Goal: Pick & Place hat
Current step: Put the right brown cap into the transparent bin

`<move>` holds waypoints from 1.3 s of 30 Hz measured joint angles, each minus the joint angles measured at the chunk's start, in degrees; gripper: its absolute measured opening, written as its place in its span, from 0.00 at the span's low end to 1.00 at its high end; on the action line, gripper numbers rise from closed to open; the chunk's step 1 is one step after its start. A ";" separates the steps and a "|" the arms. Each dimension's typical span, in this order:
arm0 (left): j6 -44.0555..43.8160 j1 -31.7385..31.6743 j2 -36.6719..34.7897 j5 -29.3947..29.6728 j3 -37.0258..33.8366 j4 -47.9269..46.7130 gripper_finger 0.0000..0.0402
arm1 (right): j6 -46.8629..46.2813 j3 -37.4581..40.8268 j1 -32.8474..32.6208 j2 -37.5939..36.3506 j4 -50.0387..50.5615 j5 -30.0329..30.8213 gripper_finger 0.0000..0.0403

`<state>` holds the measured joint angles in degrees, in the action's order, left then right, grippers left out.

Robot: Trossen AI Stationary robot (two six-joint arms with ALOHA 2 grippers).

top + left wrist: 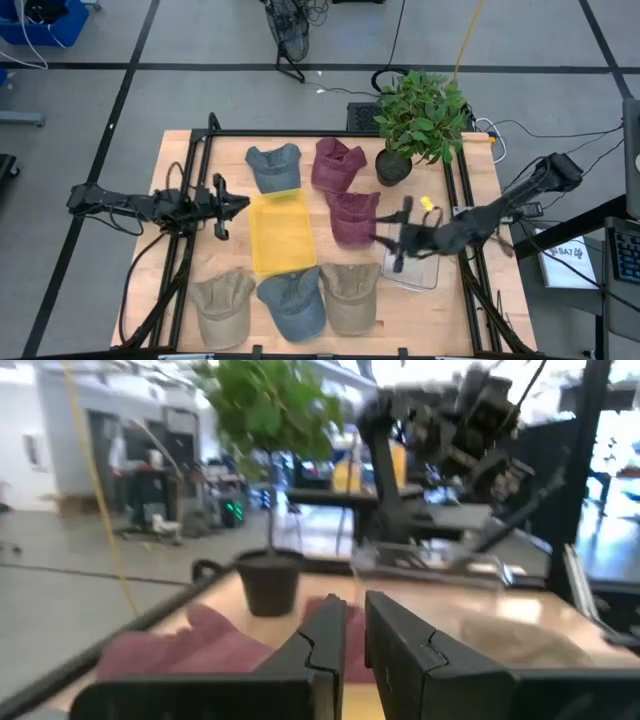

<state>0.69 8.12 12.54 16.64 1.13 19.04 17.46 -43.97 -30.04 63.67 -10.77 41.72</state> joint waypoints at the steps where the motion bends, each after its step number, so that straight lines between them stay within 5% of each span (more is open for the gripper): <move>1: -0.38 0.00 0.34 -0.29 -0.02 -0.24 0.12 | 0.07 -2.11 -0.01 2.39 1.12 0.00 0.41; 13: -3.17 0.00 1.66 -0.61 -0.02 2.32 0.12 | -9.49 -28.84 0.41 24.06 32.09 -11.62 0.40; 19: -3.42 0.00 1.79 -0.58 -0.02 1.72 0.12 | -14.74 -40.41 0.32 32.49 38.90 -22.86 0.44; 23: -3.54 0.00 1.79 -0.59 -0.02 0.12 0.12 | -16.48 -40.87 0.77 36.68 40.86 -29.40 0.47; 32: -4.24 0.00 1.79 -0.58 -0.02 -1.60 0.12 | -15.30 -40.89 0.95 41.30 44.17 -30.06 0.56; 39: -4.20 0.00 1.79 -0.96 -0.02 -2.10 0.12 | -23.99 -40.91 0.37 41.27 45.79 -35.20 0.58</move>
<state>-3.50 8.12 14.33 15.68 1.10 16.94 -6.53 -84.88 -29.68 104.94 35.03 6.53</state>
